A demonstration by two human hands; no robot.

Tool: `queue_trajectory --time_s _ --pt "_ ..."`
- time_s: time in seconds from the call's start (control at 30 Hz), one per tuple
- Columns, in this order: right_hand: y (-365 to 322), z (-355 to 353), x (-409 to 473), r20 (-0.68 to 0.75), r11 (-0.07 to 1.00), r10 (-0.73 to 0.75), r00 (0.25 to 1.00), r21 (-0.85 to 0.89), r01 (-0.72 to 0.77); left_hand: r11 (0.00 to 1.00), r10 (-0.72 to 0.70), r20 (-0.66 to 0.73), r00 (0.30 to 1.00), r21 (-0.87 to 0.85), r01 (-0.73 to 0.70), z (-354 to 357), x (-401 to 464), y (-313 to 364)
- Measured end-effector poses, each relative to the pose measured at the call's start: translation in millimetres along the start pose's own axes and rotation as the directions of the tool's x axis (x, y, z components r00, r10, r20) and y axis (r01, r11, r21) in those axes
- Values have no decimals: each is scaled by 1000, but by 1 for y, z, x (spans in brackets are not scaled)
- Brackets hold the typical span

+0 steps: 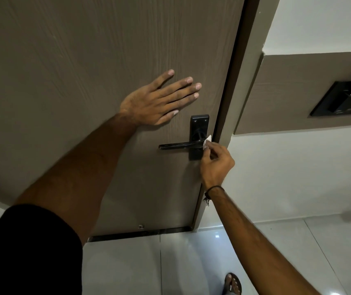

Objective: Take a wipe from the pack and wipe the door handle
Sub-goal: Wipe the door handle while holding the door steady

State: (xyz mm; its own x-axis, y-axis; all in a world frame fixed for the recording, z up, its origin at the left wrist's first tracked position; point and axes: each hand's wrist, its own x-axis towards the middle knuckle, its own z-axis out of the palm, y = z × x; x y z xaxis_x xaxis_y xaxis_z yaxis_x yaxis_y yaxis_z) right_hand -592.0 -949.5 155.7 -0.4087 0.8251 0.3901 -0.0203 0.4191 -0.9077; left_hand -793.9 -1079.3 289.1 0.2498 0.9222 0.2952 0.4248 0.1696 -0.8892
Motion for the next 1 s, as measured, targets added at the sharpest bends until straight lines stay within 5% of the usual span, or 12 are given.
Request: queue_trajectory --time_s 0.57,0.7,0.83,1.0 --pt "-21 27 -39 64 996 -93 994 0 93 1000 -25 27 999 14 25 -5 1 -1" --pt "-29 48 -55 247 974 -181 952 -90 209 999 -37 54 998 34 35 -8 2 -2" --pt "-49 68 -56 543 963 -198 816 -47 265 999 -49 84 995 24 47 -12 3 -4" --pt "-65 57 -48 624 976 -192 758 37 216 986 -164 156 974 -17 168 -30 -20 9"
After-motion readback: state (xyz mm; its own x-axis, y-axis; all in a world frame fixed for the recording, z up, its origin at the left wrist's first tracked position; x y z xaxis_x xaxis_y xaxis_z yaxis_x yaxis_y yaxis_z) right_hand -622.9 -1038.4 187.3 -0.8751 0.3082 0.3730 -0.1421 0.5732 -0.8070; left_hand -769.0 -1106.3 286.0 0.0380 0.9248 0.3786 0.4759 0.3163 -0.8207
